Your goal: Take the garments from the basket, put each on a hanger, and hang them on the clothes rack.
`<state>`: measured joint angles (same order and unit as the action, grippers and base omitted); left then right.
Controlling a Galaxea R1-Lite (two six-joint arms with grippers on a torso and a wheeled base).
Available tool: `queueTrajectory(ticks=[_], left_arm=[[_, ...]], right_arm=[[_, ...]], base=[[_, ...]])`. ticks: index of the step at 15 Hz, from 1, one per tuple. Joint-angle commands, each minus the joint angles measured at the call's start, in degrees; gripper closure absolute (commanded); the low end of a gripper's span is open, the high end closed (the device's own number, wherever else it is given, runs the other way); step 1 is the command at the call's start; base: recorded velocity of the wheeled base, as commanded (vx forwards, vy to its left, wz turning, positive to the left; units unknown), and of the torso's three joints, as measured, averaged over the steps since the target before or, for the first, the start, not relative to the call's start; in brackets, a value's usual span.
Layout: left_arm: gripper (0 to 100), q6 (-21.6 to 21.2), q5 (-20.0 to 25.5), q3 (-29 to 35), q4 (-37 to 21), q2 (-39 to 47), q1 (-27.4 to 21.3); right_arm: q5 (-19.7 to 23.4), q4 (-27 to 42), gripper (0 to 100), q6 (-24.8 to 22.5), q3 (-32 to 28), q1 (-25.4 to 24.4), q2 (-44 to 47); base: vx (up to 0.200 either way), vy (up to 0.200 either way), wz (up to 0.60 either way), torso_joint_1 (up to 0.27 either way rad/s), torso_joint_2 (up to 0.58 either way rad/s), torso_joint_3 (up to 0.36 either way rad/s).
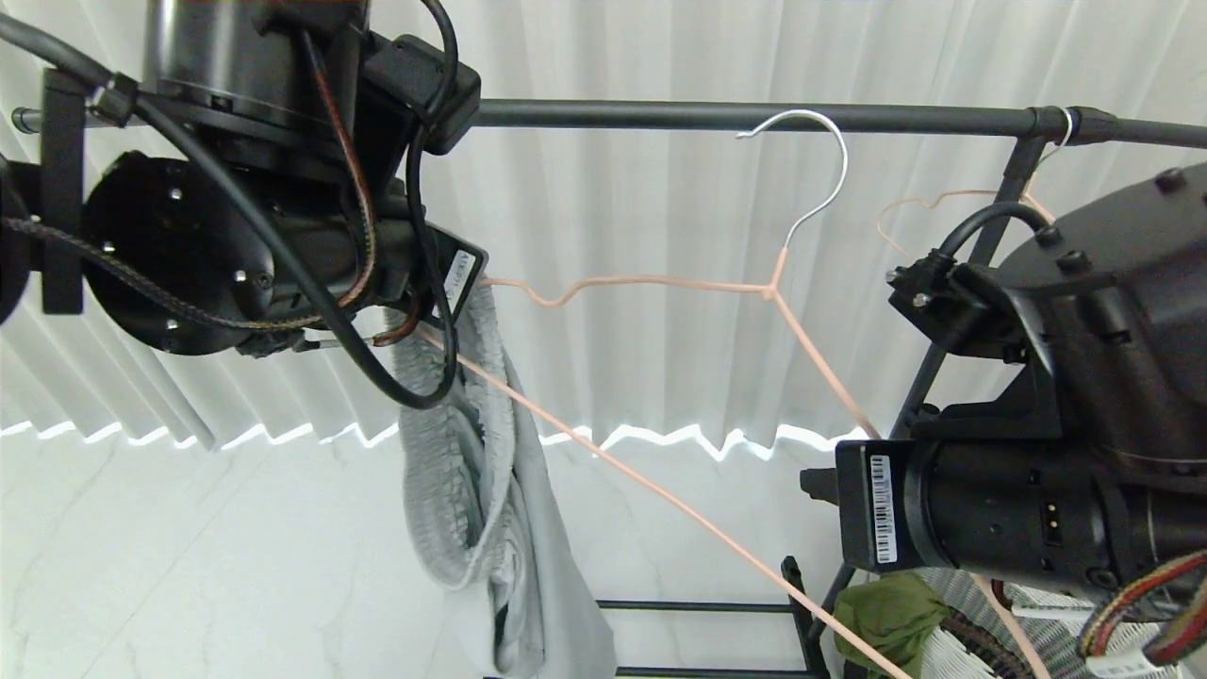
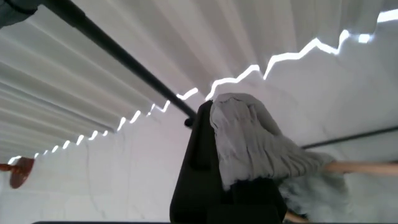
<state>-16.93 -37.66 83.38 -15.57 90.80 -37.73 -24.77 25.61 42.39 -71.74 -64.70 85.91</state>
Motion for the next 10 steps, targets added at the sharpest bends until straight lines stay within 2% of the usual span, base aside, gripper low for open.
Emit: queueTrajectory(ticks=[1, 4, 6, 7, 8, 10], left_arm=[[100, 0.1, 0.0, 3.4, -5.0, -0.4, 0.0], [100, 2.1, 0.0, 5.8, -6.4, 1.5, -0.5], [100, 7.4, 0.0, 7.8, -6.4, 3.8, -2.0], [100, 10.8, 0.0, 9.2, -6.6, 5.0, -2.2], [100, 12.4, 0.0, 9.5, -6.6, 5.5, -2.2], [100, 13.5, 0.0, 9.6, -6.6, 5.7, -2.1]], right_arm=[[-0.4, 0.0, 100, 0.0, 0.0, 0.8, 0.0], [-3.1, -0.1, 100, -0.1, 0.0, 1.0, 0.5], [-3.7, -0.7, 100, -0.5, -0.1, 0.5, 0.7], [-4.0, -1.3, 100, -1.3, 0.2, -0.3, 0.6], [-4.6, -1.7, 100, -2.7, 0.4, -1.4, 0.1], [-2.7, -2.0, 100, -4.2, 0.8, -5.4, -1.8]], base=[[0.0, 0.0, 0.0, 0.0, 0.0, 0.0], [0.0, 0.0, 0.0, 0.0, 0.0, 0.0], [0.0, 0.0, 0.0, 0.0, 0.0, 0.0], [0.0, 0.0, 0.0, 0.0, 0.0, 0.0], [0.0, 0.0, 0.0, 0.0, 0.0, 0.0], [0.0, 0.0, 0.0, 0.0, 0.0, 0.0]])
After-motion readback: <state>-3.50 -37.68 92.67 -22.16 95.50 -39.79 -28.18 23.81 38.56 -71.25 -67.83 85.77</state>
